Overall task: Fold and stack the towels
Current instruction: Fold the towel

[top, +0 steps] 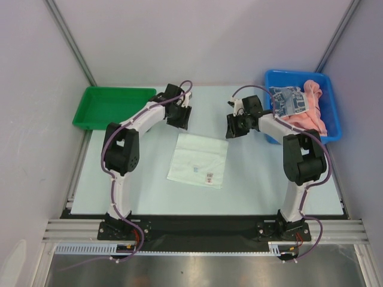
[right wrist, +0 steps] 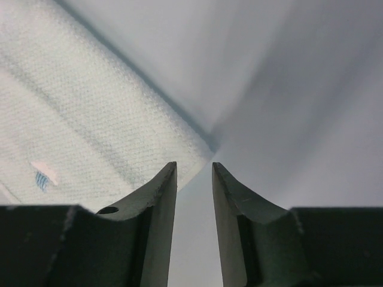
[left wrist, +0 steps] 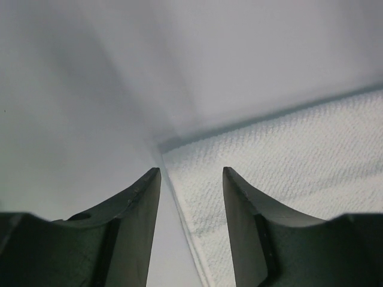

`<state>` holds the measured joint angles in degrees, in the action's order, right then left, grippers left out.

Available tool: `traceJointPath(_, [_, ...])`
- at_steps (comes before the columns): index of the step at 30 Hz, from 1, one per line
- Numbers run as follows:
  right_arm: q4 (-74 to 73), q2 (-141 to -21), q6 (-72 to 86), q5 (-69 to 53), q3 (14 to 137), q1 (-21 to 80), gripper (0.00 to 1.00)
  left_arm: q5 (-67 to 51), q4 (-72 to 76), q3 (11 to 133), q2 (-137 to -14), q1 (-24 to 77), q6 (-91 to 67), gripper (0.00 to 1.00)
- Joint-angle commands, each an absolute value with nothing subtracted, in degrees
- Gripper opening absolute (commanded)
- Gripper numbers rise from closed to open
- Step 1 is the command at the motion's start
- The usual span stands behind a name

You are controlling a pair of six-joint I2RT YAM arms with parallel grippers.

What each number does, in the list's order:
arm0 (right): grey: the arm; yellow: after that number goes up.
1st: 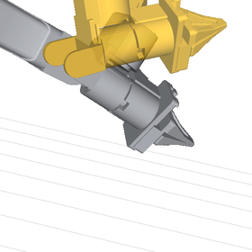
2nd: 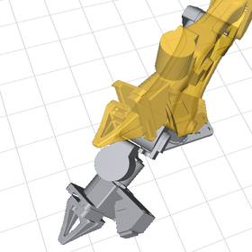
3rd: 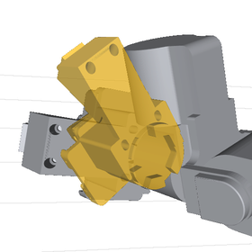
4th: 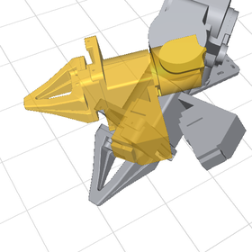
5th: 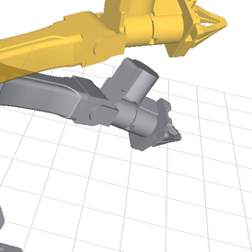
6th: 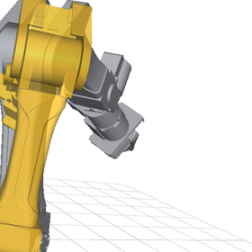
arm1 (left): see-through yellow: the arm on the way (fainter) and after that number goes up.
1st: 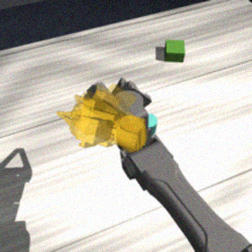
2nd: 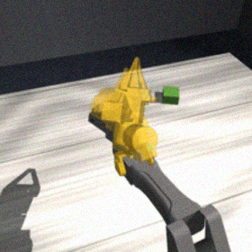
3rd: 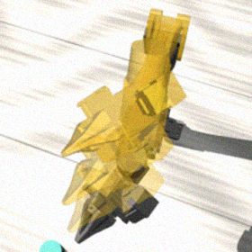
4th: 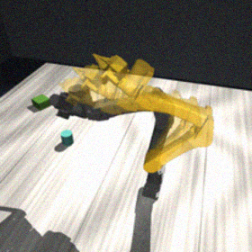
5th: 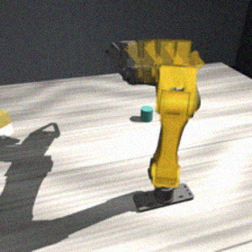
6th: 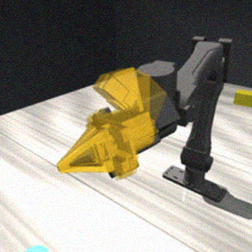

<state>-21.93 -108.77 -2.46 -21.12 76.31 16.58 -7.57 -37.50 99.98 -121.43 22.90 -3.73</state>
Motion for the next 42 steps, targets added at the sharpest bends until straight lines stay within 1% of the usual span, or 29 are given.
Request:
traceJointPath(1, [-26.9,-111.3,-7.6,-28.9,81.3,14.4,0.37,-12.5,-39.7,103.0,-123.3,22.1,5.2,0.52])
traceJointPath(3, [-30.1,-113.1,-10.1,-30.6,83.4,14.1,0.42,-14.1,-40.3,103.7,-124.1,21.8,8.0,0.52])
traceJointPath(6, [-32.9,-116.1,-12.8,-33.7,86.8,13.7,0.44,-17.3,-39.6,103.5,-124.6,21.1,10.7,0.53])
traceJointPath(11, [-36.0,-120.5,-15.7,-36.6,90.2,13.7,0.45,-17.6,-38.5,102.7,-125.8,20.5,13.0,0.53])
traceJointPath(17, [-36.8,-123.0,-18.2,-36.7,90.6,13.5,0.41,-16.5,-39.7,104.8,-127.7,20.1,15.7,0.47])
traceJointPath(18, [-36.9,-123.5,-18.3,-36.5,90.5,13.4,0.38,-16.6,-40.2,105.1,-128.1,20.1,16.3,0.46])
traceJointPath(20, [-36.7,-123.7,-18.5,-36.8,90.4,13.1,0.34,-17.0,-40.5,105.8,-128.5,20.0,16.7,0.40])
traceJointPath(21, [-36.4,-123.7,-18.4,-36.8,90.3,13.0,0.30,-17.6,-41.0,106.1,-128.8,20.0,17.2,0.38])
traceJointPath(22, [-36.4,-123.7,-18.5,-36.8,90.3,12.7,0.27,-17.7,-41.1,106.3,-128.9,20.0,17.4,0.31])
traceJointPath(23, [-36.5,-123.7,-18.6,-36.9,90.4,12.7,0.19,-17.9,-41.3,106.8,-129.2,20.0,18.0,0.27])
traceJointPath(24, [-36.3,-123.6,-18.8,-36.9,90.4,12.6,0.15,-18.3,-42.2,107.2,-129.6,20.0,18.2,0.22])
traceJointPath(25, [-36.2,-123.3,-18.9,-36.9,90.5,12.5,0.12,-18.3,-42.6,107.7,-129.9,20.0,18.5,0.10])
traceJointPath(26, [-36.3,-123.2,-19.2,-37.1,90.6,12.4,0.09,-18.1,-43.1,108.6,-130.1,20.0,18.5,0.05])
traceJointPath(27, [-36.1,-123.2,-19.2,-37.2,90.7,12.2,0.03,-18.5,-43.5,108.9,-130.1,20.0,18.9,0.02])
traceJointPath(28, [-35.9,-123.0,-19.3,-36.8,90.8,12.3,0.01,-18.4,-43.5,109.1,-130.0,20.0,18.9,0.00])
traceJointPath(29, [-35.6,-122.9,-19.3,-36.7,91.1,12.1,0.00,-18.5,-43.4,109.4,-129.7,20.0,18.5,0.00])
traceJointPath(42, [-33.0,-116.9,-17.6,-33.8,89.3,12.0,0.00,-13.5,-40.1,108.9,-125.5,20.0,17.1,0.00])
